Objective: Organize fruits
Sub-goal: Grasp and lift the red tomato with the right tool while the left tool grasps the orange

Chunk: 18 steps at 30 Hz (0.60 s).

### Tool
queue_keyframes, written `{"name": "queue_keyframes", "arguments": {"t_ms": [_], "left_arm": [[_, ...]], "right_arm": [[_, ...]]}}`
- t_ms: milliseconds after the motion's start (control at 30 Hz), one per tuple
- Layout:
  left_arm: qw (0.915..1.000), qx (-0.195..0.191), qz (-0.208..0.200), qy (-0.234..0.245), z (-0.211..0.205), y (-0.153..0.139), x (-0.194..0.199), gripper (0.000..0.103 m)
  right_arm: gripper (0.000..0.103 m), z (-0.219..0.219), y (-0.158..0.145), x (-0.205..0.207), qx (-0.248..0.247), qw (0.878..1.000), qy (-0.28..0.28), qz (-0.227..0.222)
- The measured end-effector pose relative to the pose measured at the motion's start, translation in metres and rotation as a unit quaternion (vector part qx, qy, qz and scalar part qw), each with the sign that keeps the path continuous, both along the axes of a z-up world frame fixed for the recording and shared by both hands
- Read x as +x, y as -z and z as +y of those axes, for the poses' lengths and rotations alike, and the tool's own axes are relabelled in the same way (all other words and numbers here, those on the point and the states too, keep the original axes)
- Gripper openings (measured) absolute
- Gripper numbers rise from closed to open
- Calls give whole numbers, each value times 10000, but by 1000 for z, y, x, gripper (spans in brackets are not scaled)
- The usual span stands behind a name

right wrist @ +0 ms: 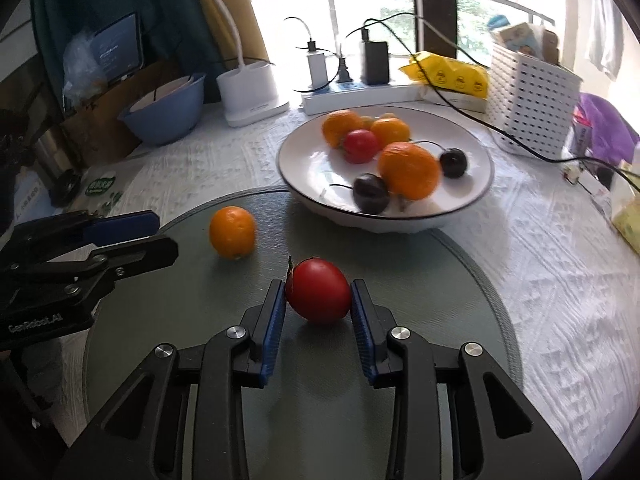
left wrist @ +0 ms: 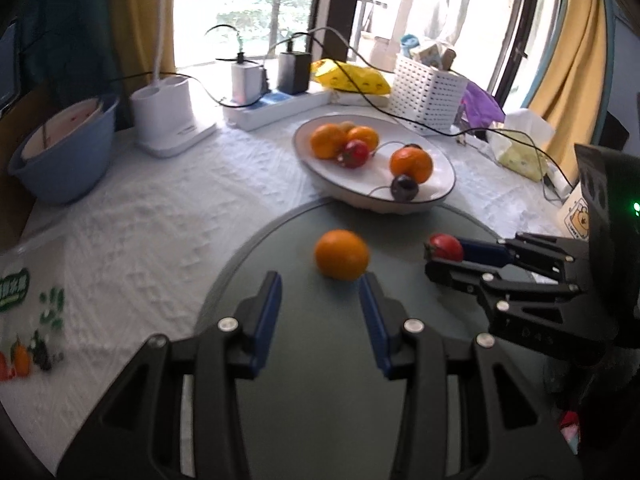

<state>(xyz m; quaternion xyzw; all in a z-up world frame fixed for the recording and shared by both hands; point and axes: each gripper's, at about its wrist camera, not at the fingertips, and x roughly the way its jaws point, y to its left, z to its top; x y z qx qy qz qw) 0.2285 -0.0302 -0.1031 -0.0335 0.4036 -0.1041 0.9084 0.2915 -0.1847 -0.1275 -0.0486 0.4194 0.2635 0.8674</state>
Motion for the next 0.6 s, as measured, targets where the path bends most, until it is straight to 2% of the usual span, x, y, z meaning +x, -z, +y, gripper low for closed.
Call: {"name": "queue_keyframes", "arguments": {"t_ms": [300,600], "left_arm": [[9996,40,285,9,-18,11,36,42],[9990,-27,439,77,-24,21,46,41]], "right_arm": [[35,-28,-2,1,84,9998,163,6],[35,-37,-5,-1,99,9995,292,-26]]}}
